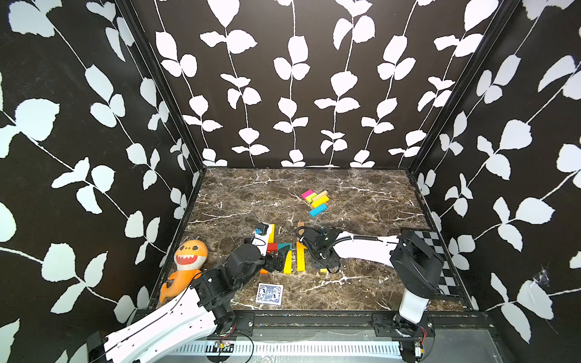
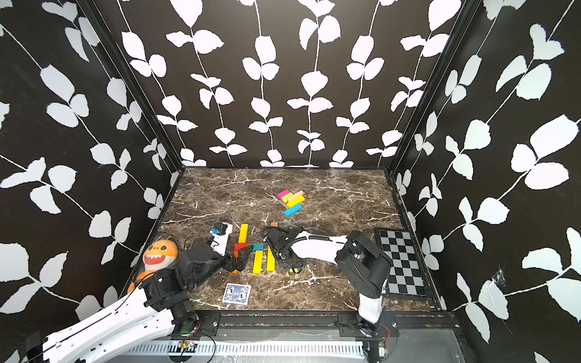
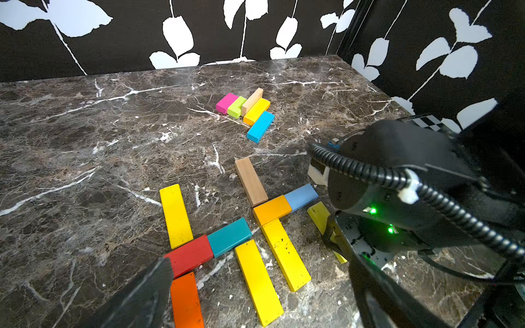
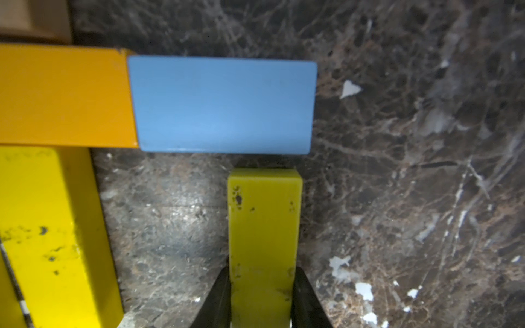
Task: Assemble the letter h with building blocks
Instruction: Assemble the building block at the center of the board.
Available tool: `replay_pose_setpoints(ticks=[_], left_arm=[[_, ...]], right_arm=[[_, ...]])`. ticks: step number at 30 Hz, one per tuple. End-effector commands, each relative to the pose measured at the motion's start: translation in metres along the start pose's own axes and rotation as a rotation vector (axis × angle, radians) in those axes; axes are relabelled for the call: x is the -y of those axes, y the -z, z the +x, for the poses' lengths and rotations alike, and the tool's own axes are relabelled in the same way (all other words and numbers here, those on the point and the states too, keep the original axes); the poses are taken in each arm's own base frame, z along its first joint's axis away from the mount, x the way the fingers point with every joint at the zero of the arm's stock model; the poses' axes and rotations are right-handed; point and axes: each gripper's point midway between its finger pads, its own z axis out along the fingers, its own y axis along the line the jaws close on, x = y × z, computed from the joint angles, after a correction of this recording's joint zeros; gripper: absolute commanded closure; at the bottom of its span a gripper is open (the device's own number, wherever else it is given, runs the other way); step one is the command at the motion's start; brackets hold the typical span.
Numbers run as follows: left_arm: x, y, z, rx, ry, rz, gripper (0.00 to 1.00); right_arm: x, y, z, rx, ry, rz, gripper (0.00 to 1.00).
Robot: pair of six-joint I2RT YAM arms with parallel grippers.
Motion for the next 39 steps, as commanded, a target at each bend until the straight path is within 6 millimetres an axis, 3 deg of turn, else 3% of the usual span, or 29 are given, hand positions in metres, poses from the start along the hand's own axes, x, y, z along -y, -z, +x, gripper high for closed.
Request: replay_pose_setpoints(ticks=[1, 20, 30, 39], left_arm=[[-0.002, -0.001, 0.003, -0.005, -0.016, -0.012, 0.01], [-0.002, -0.002, 0.003, -0.010, -0.020, -0.015, 0.01], [-0.002, -0.004, 0.004, -0.014, -0.023, -0.018, 0.01], [-0.002, -0.006, 0.004, -0.017, -0.026, -0.022, 0.01]], right_arm=[[0.011, -0.006, 0.001, -0.004, -0.009, 0.045, 0.82], [0.012, -0.011, -0.005, 0.009, -0.019, 0.051, 0.81], [0.012, -0.013, -0.007, 0.011, -0.023, 0.048, 0.73], [0.014, -0.017, -0.006, 0.004, -0.025, 0.051, 0.58]])
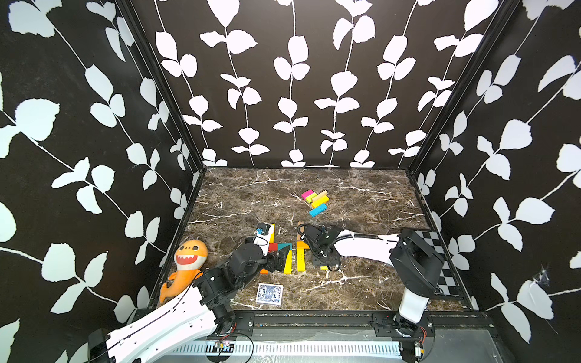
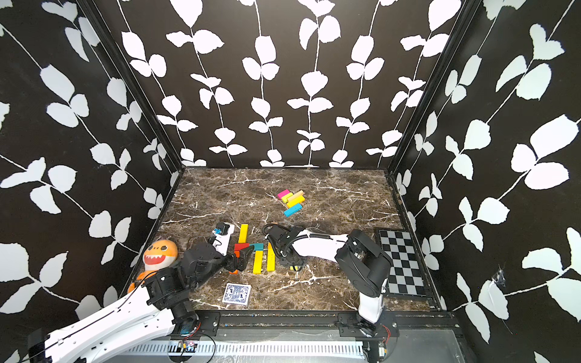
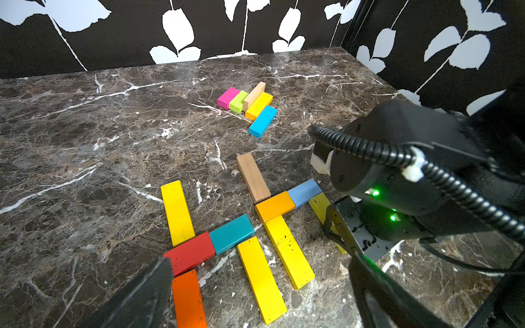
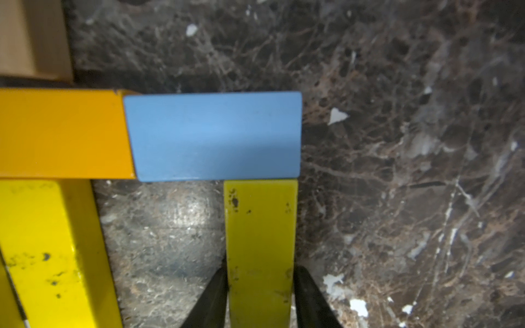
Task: Assemble the letter h with building blocks
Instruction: Assemble the building block at the center of the board, then pick up the building block from the center of the board.
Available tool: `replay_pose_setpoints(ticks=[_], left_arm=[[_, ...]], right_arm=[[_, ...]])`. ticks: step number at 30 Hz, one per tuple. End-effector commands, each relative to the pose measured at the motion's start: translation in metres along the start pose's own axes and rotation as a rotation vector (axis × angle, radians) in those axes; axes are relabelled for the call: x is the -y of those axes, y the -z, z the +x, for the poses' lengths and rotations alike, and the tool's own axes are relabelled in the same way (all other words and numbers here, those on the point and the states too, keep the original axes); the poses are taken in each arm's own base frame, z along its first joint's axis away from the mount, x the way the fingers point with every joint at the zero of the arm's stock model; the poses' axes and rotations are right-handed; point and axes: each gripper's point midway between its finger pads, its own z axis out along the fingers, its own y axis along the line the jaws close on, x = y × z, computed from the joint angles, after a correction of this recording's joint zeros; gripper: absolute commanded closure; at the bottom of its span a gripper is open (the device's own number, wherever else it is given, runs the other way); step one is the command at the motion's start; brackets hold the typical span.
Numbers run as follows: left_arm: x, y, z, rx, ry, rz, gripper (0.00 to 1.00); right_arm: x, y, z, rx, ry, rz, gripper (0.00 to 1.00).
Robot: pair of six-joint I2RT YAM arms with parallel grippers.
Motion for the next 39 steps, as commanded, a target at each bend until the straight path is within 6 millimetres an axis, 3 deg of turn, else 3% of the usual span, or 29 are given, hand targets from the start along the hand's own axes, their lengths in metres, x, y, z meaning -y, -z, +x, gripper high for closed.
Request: replay_pose_setpoints(ticks=[1, 23, 27, 31, 35, 39], left_arm=[[-0.002, -0.001, -0.001, 0.005, -0.014, -0.011, 0.01], [-0.003, 0.000, -0.003, 0.014, -0.005, -0.017, 0.01], [-0.003, 0.001, -0.003, 0.014, 0.000, -0.017, 0.01], [-0.003, 0.002, -0.004, 0.027, 0.012, -0.010, 0.01], [-0.004, 0.003, -0.004, 0.033, 0.022, -0.016, 0.01], [-0.006, 0.004, -0.005, 0.034, 0.033, -0.022, 0.01]], right_arm=[[0.011, -0.014, 0.004, -0.015, -0.009, 0.051, 0.56], [-0.005, 0.013, -0.028, 0.108, 0.030, -0.039, 0.29], [-0.010, 0.027, -0.038, 0.162, 0.043, -0.072, 0.26], [-0.013, 0.054, -0.055, 0.249, 0.059, -0.122, 0.24], [-0.042, 0.073, -0.076, 0.273, 0.066, -0.369, 0.22], [-0.075, 0.069, -0.098, 0.205, 0.061, -0.558, 0.22]])
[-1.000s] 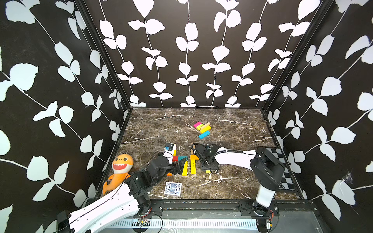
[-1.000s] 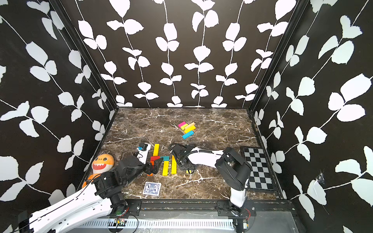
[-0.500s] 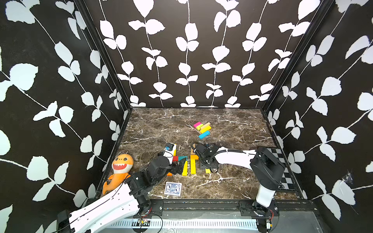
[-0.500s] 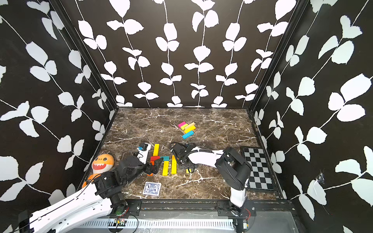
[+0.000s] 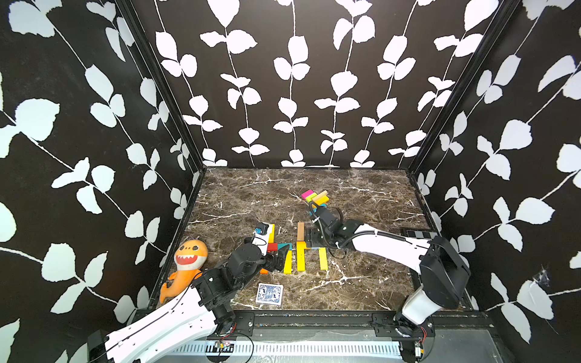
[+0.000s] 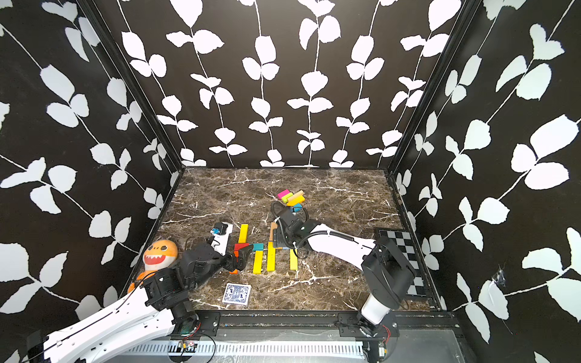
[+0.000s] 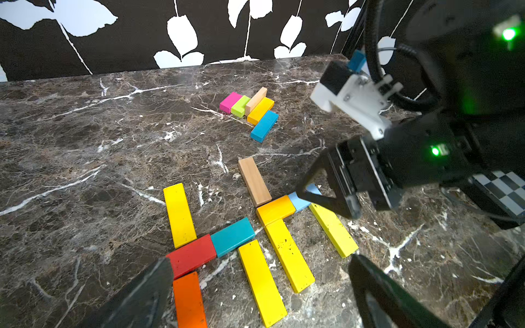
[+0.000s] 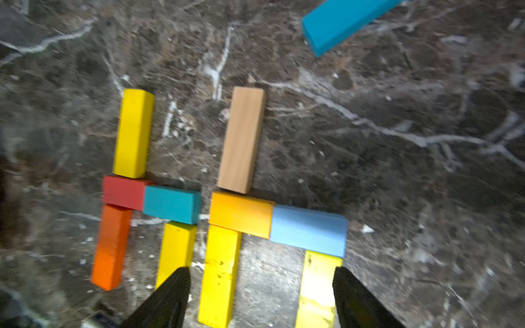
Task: Assemble the letter h with building blocks
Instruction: Pick up the building block from the center of the board.
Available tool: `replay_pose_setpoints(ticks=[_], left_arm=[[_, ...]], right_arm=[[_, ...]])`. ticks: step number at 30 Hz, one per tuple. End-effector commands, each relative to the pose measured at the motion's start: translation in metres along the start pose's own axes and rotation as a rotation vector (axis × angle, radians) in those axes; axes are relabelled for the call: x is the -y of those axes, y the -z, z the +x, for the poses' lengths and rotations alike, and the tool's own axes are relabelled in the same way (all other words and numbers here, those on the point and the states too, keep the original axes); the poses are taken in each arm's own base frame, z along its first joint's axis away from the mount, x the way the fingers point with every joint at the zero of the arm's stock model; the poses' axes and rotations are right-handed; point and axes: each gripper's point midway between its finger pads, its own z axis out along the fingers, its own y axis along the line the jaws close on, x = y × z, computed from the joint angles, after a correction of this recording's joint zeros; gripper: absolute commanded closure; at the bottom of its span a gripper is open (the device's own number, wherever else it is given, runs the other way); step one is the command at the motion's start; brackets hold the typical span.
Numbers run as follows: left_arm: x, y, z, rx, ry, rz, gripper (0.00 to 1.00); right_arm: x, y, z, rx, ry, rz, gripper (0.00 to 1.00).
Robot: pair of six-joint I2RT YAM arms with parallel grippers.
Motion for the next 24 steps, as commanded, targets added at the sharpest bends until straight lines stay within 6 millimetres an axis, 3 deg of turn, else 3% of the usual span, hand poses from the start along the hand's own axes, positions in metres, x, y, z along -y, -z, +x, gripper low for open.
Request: replay_pose_setpoints(ticks=[1, 9, 10, 24], left_arm=[[-0.004, 0.001, 0.000, 0.010, 0.017, -0.021, 0.01], [-0.010, 0.008, -0.006, 0.023, 0.045, -0.043, 0.01], [-0.010, 0.008, -0.006, 0.024, 0.048, -0.043, 0.01], [-0.008, 0.002, -0.006, 0.007, 0.056, -0.054, 0.01]], right_arm=[[-0.029, -0.022, -0.016, -0.045, 0.004, -0.168, 0.22], [-0.021, -0.067, -0.029, -0.125, -0.073, -0.219, 0.23], [-0.026, -0.067, -0.037, -0.114, -0.063, -0.224, 0.23], [-0.018, -0.093, -0.033, -0.160, -0.080, -0.227, 0.23]])
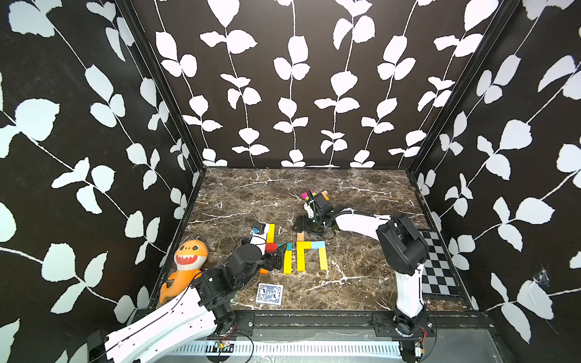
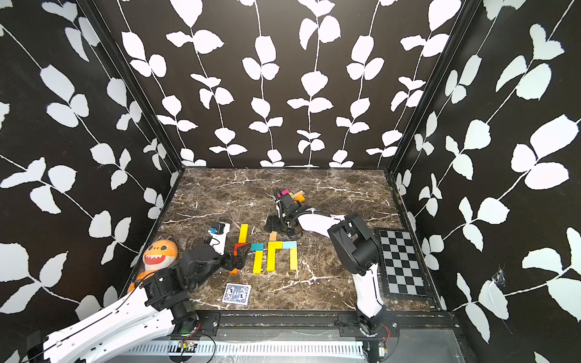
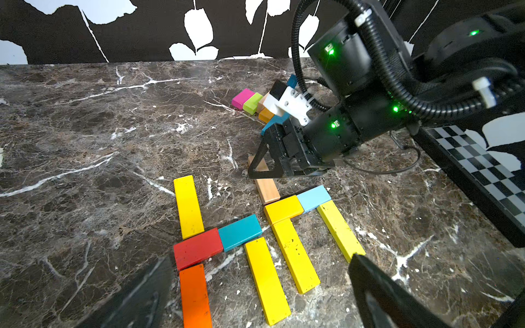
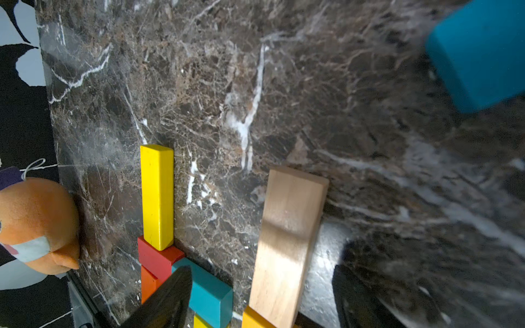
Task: Assemble the letter h with building blocks
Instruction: Pick up the building block from the center of the board.
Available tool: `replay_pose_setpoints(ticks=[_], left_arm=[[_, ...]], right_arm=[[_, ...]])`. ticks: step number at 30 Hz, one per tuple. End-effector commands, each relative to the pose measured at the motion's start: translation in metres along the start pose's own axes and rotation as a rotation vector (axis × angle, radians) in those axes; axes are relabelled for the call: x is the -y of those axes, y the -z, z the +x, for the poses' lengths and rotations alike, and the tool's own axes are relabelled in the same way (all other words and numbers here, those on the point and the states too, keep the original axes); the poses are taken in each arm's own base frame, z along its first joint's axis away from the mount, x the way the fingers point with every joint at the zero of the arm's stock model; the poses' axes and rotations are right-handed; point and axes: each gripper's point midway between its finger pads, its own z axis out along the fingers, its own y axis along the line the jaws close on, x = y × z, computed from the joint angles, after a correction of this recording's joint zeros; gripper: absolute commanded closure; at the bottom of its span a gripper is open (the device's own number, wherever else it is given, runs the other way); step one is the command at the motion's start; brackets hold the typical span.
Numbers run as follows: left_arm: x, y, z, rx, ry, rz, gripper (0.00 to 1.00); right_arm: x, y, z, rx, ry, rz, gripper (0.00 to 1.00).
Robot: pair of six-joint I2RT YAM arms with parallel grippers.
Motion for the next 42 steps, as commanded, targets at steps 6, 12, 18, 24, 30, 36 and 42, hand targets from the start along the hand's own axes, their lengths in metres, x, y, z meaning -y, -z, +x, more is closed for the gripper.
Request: replay_pose_setpoints(ticks=[6, 12, 18, 24, 30, 36, 42], left_arm=[[0.001, 0.001, -0.009, 0.012, 0.011, -0.006, 0.01], [0.001, 0.000, -0.008, 0.010, 0.006, -0.011, 0.01], [0.001, -0.002, -0.007, 0.007, 0.003, -0.015, 0.01], [0.004, -0.003, -0.012, 0.008, -0.005, -0.012, 0.01], [0.008, -0.005, -0.016, 0.011, -0.015, 0.000, 0.01], [0.012, -0.007, -0.013, -0.006, -0.016, 0.020, 0.01], [0.014, -0.005, -0.011, -0.012, -0.024, 0.038, 0.01]], right_arm=[[-0.003, -0.013, -0.010, -0.002, 0.009, -0.023, 0.23], [0.001, -0.016, -0.013, -0.001, 0.003, -0.014, 0.23], [0.007, -0.009, -0.019, 0.021, -0.012, -0.004, 0.23], [-0.011, 0.045, -0.053, 0.149, 0.074, 0.017, 0.23], [0.013, 0.079, -0.066, 0.192, 0.072, 0.202, 0.23], [0.059, 0.076, -0.075, 0.186, -0.039, 0.400, 0.23], [0.071, 0.054, -0.080, 0.178, -0.124, 0.437, 0.22]])
